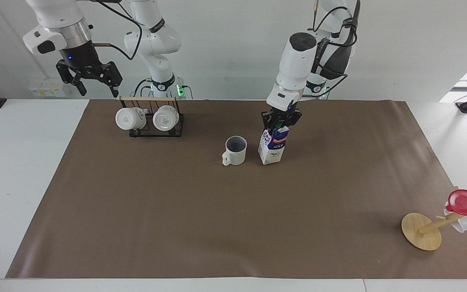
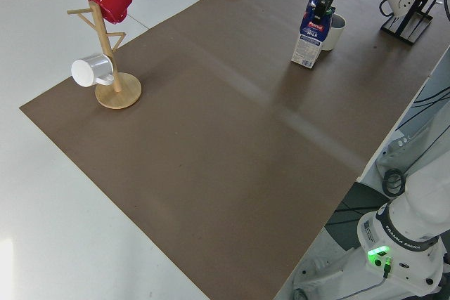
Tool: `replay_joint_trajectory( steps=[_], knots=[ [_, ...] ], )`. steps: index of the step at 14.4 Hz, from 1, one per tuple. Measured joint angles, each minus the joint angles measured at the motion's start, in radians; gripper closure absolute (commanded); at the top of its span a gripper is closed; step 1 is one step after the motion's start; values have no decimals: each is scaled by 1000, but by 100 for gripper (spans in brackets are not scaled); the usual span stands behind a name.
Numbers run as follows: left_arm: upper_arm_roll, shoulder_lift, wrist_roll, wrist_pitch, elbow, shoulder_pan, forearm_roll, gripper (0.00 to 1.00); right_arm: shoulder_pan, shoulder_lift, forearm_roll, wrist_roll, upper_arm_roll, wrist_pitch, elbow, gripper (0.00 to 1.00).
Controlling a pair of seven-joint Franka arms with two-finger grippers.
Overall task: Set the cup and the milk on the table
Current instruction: 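Carry the milk carton with the left gripper beside the mug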
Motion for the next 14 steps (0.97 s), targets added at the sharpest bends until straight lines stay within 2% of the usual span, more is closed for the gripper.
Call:
replay_joint_trajectory(
  steps=[10,11,12,13,14],
  knots=[
    [1,0,26,0,-12,-4,0,47,4,2,2,7,10,-17,-2,0],
    [1,0,26,0,-14,-4,0,45,4,2,2,7,12,-17,-1,0],
    [1,0,26,0,-15,-4,0,37,4,1,2,7,13,-17,-1,0],
    [2,0,26,0,-16,-4,0,15,4,1,2,7,13,-17,-1,0],
    [2,0,27,0,-16,-4,0,0,4,1,2,7,13,-17,-1,0]
  ],
)
